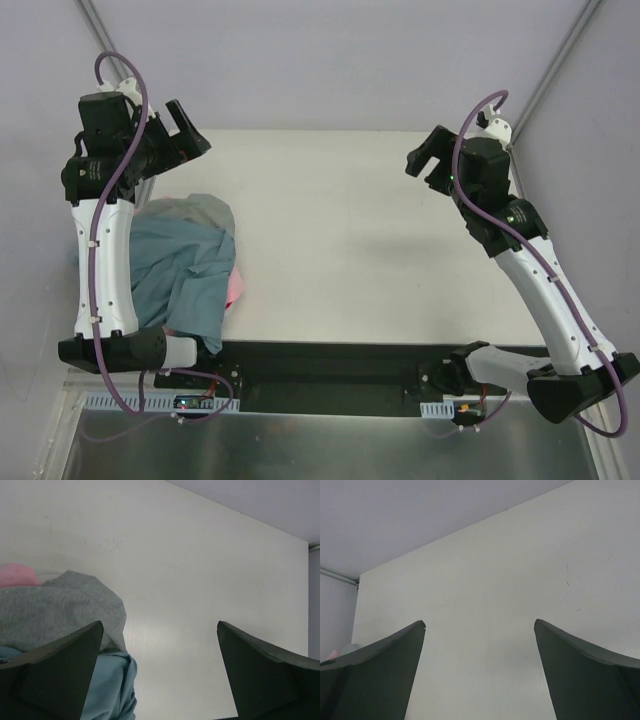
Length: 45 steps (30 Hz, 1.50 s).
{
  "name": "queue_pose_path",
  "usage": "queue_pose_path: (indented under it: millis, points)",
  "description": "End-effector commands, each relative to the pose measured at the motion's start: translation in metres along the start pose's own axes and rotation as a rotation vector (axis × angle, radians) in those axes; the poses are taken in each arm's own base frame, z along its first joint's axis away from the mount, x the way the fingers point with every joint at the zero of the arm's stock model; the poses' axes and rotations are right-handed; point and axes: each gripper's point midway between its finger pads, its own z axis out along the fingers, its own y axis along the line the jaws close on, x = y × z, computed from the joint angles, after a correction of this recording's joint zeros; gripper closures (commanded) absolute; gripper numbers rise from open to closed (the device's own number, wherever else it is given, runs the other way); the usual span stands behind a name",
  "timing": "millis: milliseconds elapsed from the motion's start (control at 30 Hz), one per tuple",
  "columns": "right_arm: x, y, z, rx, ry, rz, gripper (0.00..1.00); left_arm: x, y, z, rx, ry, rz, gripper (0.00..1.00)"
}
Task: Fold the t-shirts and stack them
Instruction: Grab crumpled tshirt from bin with the left arm
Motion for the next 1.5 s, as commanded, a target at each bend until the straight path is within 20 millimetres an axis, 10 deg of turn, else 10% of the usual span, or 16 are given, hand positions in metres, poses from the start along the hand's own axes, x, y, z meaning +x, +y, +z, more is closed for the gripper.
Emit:
queue_pose_path:
  millis: [0, 433, 1467]
  points:
    - [-0.022, 0.01, -0.009, -0.038, -0.059, 0.003, 0.04, -0.009, -0.002, -0.009, 0.013, -0.053, 0.019, 0.01]
    - [-0.015, 0.026, -0.01, -0.118, -0.015, 0.041, 0.04, 0.003, -0.012, 0.011, 0.145, 0.068, -0.094, 0.01]
    - [-0.017, 0.02, -0.005, -0.076, -0.011, -0.008, 0.04, -0.011, 0.013, -0.027, -0.024, -0.101, 0.049, 0.01]
